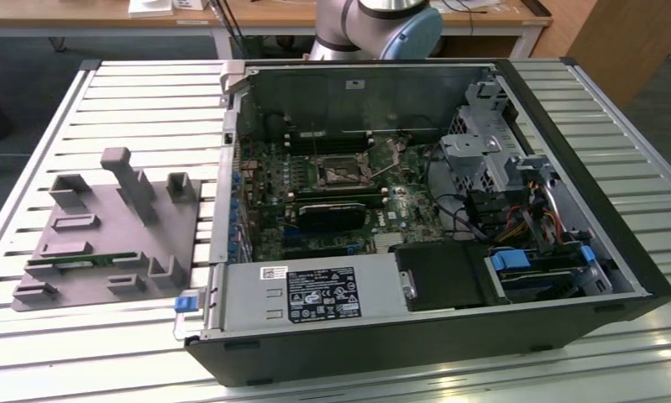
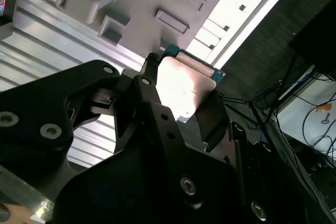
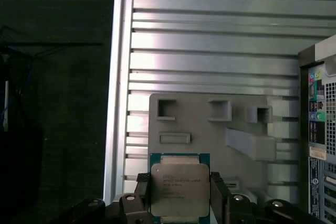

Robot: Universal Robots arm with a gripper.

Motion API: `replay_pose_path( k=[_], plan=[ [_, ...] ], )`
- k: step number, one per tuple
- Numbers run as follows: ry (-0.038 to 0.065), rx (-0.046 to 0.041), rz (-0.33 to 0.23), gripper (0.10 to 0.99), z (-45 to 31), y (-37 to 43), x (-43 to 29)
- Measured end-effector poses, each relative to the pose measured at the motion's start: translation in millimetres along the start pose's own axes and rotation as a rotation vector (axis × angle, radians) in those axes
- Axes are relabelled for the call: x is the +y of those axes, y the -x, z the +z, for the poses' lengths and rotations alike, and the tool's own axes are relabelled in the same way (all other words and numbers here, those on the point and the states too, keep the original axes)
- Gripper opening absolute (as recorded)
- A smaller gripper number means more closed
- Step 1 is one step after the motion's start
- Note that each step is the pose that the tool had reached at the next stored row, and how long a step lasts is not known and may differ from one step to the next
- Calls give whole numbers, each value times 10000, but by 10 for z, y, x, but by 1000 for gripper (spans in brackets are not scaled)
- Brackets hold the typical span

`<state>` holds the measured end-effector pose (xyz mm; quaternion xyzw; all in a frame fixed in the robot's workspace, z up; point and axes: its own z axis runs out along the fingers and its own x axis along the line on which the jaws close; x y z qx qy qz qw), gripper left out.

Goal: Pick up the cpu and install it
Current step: 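Pick up the cpu and move it towards the insertion slot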

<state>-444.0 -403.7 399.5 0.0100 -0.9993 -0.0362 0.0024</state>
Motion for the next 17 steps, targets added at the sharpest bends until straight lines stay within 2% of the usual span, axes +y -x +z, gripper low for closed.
replay_pose_path(
  k=[3, 8, 17],
  plan=[
    [0, 0, -1, 541, -66, 0, 9],
    [1, 0, 1, 541, -94, 29, 16],
    [1, 0, 0, 541, -108, 256, 14]
  ],
)
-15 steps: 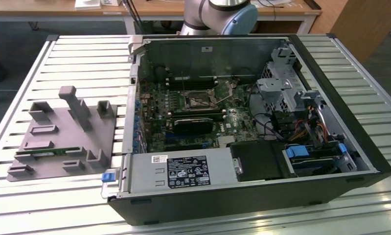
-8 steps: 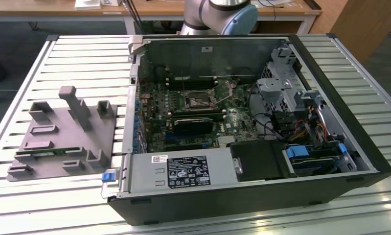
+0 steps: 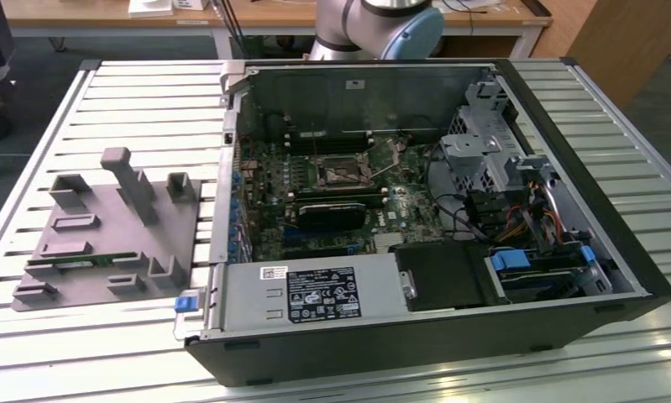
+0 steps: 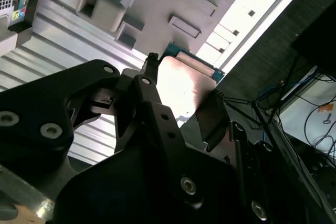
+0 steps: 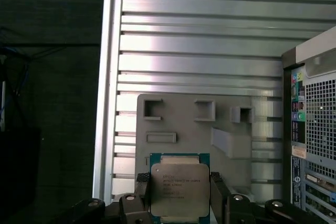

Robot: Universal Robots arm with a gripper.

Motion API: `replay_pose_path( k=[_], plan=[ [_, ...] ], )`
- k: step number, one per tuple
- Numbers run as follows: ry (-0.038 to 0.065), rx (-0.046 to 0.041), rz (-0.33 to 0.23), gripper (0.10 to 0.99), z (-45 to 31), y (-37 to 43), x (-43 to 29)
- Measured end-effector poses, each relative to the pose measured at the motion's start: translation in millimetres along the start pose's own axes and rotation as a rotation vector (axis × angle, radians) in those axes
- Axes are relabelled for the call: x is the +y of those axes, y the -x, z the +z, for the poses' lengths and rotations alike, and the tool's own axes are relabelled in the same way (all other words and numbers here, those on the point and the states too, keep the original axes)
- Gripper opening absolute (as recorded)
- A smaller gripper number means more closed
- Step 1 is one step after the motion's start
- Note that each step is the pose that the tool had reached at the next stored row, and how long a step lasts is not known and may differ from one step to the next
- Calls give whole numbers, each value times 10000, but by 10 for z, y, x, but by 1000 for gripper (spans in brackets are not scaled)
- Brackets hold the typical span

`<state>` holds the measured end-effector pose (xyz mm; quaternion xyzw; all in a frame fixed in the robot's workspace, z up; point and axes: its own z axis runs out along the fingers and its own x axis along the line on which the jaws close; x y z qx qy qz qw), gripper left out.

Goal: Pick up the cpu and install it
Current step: 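Pick up the cpu and move it towards the insertion slot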

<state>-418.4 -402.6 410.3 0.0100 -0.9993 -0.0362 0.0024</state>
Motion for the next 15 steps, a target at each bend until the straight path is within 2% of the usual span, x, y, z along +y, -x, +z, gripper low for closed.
replay_pose_path(
  k=[15],
  plan=[
    [-1, 0, 0, 541, -1, 312, 9]
  ],
)
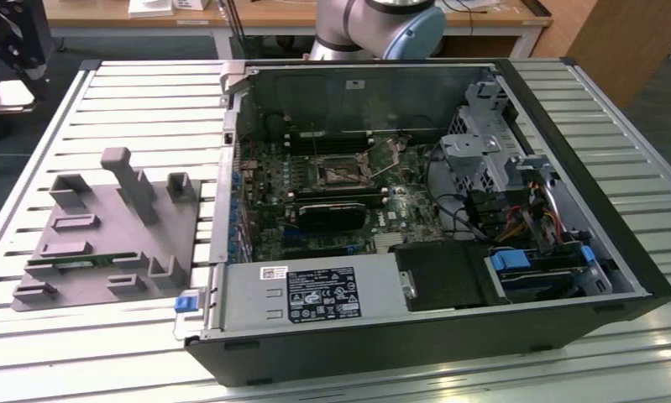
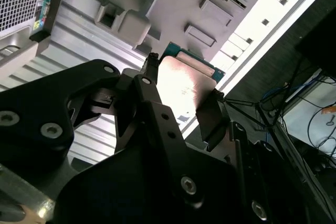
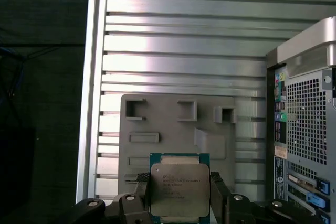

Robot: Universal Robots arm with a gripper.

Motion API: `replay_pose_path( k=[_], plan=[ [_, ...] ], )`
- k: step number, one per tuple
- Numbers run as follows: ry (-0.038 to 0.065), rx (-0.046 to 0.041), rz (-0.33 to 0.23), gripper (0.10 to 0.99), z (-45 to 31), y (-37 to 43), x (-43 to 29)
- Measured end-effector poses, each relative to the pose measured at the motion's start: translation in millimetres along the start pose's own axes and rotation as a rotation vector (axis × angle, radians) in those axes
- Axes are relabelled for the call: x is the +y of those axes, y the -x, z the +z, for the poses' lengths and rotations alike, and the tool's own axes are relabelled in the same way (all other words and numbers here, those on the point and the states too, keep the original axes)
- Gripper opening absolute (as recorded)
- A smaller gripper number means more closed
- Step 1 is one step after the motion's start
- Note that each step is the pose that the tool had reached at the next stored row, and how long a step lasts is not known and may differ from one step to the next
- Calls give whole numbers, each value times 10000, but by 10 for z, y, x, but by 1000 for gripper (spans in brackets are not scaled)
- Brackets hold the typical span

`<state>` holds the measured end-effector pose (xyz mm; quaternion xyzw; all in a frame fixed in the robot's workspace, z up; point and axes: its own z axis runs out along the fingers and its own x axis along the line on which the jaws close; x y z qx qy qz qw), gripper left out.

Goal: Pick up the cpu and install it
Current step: 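Pick up the cpu and move it towards the insertion slot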

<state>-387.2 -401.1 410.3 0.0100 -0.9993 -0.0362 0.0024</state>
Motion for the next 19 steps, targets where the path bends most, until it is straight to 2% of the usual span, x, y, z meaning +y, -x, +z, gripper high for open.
replay_pose_path(
  k=[11, 19],
  plan=[
    [-1, 1, 0, 541, -1, 214, 0],
    [0, 0, 0, 541, -1, 330, 2]
  ],
)
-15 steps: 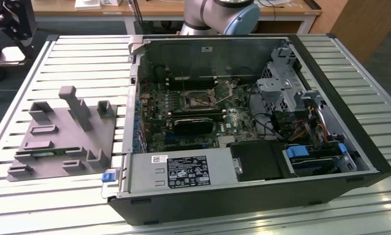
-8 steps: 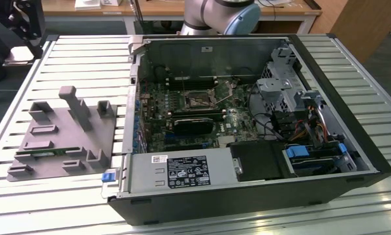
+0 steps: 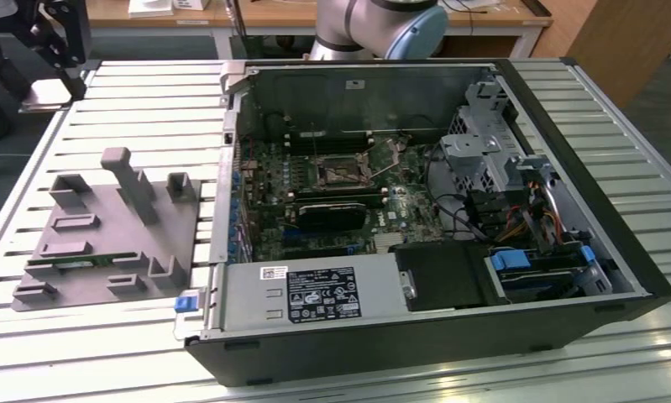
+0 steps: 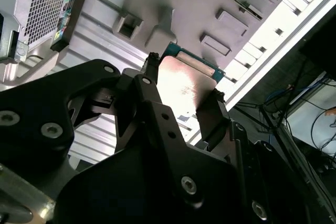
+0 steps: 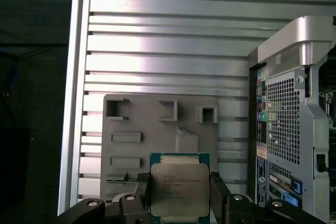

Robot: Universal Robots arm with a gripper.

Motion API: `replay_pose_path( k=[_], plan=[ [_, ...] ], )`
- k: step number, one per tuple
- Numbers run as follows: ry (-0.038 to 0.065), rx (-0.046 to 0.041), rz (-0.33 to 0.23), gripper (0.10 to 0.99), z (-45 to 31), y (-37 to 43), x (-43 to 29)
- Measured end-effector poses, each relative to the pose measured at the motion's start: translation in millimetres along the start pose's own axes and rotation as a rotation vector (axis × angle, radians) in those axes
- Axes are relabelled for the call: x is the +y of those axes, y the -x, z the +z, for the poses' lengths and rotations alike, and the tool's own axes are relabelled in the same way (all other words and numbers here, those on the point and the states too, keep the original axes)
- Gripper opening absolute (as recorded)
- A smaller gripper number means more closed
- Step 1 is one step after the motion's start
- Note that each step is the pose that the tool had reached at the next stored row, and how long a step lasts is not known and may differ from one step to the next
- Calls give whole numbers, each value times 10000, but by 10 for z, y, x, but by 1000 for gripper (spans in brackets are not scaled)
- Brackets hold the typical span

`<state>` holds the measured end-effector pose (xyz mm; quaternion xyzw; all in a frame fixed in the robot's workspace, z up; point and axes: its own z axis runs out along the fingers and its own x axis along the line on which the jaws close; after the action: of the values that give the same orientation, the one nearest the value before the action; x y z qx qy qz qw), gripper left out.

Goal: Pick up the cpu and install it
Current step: 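Pick up the cpu and move it towards the insertion slot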

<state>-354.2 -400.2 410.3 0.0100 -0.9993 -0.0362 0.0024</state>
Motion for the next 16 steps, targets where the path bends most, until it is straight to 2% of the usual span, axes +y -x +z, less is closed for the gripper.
replay_pose_path(
  k=[16],
  plan=[
    [0, 0, 0, 541, -1, 234, 6]
  ],
)
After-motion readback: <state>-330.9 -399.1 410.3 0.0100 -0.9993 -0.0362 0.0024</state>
